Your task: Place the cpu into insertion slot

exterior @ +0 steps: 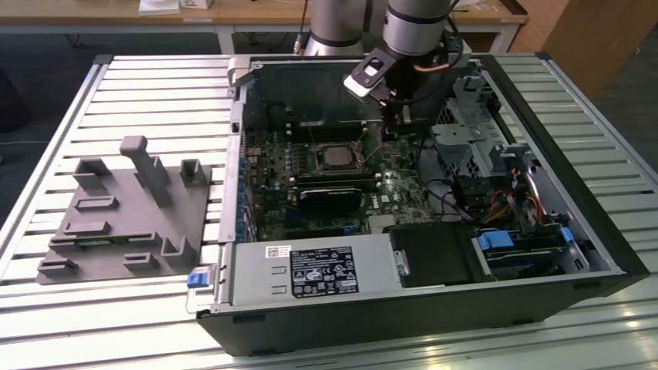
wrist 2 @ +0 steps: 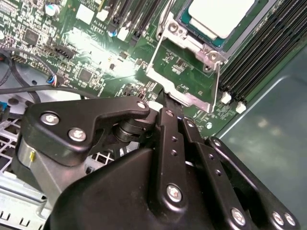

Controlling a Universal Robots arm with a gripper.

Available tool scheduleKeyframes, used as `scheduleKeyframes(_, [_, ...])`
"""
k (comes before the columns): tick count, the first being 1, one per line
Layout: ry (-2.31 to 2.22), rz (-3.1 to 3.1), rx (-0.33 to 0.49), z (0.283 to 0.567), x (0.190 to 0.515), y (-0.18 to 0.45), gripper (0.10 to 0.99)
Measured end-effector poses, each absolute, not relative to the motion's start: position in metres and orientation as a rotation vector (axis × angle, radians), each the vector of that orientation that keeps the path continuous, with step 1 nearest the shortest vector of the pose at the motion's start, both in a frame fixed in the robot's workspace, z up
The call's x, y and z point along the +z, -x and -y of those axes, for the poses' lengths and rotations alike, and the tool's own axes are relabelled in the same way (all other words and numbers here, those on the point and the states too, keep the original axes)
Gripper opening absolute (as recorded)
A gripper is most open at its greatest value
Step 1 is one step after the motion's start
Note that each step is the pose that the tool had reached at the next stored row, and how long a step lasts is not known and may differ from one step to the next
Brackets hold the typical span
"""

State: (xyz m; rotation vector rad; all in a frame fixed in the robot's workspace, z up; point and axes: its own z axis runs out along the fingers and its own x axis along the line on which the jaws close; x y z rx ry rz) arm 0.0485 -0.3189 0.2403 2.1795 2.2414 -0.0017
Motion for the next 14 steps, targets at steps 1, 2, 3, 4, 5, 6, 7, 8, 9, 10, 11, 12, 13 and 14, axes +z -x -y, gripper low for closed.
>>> scheduleKeyframes(1, [-2.179, -2.241, -0.002, 0.319, 0.240, -0.047, 0.106])
scheduleKeyframes(2, [-2.179, -2.241, -0.002, 0.319, 0.240, -0.046, 0.106])
scheduleKeyframes(3, [-2.180, -2.241, -0.001, 0.319, 0.240, -0.045, 0.106])
scheduleKeyframes(4, [-2.180, -2.241, -0.001, 0.319, 0.240, -0.045, 0.106])
scheduleKeyframes(5, [-2.179, -2.241, -0.002, 0.319, 0.240, -0.044, 0.106])
scheduleKeyframes(6, [-2.179, -2.241, -0.002, 0.319, 0.240, -0.043, 0.106])
scheduleKeyframes(7, [-2.179, -2.241, -0.002, 0.319, 0.240, -0.042, 0.106])
scheduleKeyframes(8, [-2.179, -2.241, -0.002, 0.319, 0.240, -0.041, 0.106])
scheduleKeyframes(9, [-2.180, -2.241, -0.002, 0.319, 0.240, -0.040, 0.106])
scheduleKeyframes(10, [-2.179, -2.241, -0.002, 0.319, 0.240, -0.039, 0.106])
scheduleKeyframes(11, [-2.179, -2.241, -0.002, 0.319, 0.240, -0.038, 0.106])
scheduleKeyframes(12, [-2.180, -2.241, -0.001, 0.319, 0.240, -0.037, 0.106])
scheduleKeyframes(13, [-2.180, -2.241, -0.001, 0.319, 0.240, -0.036, 0.106])
scheduleKeyframes(14, [-2.179, -2.241, -0.001, 0.319, 0.240, -0.035, 0.106])
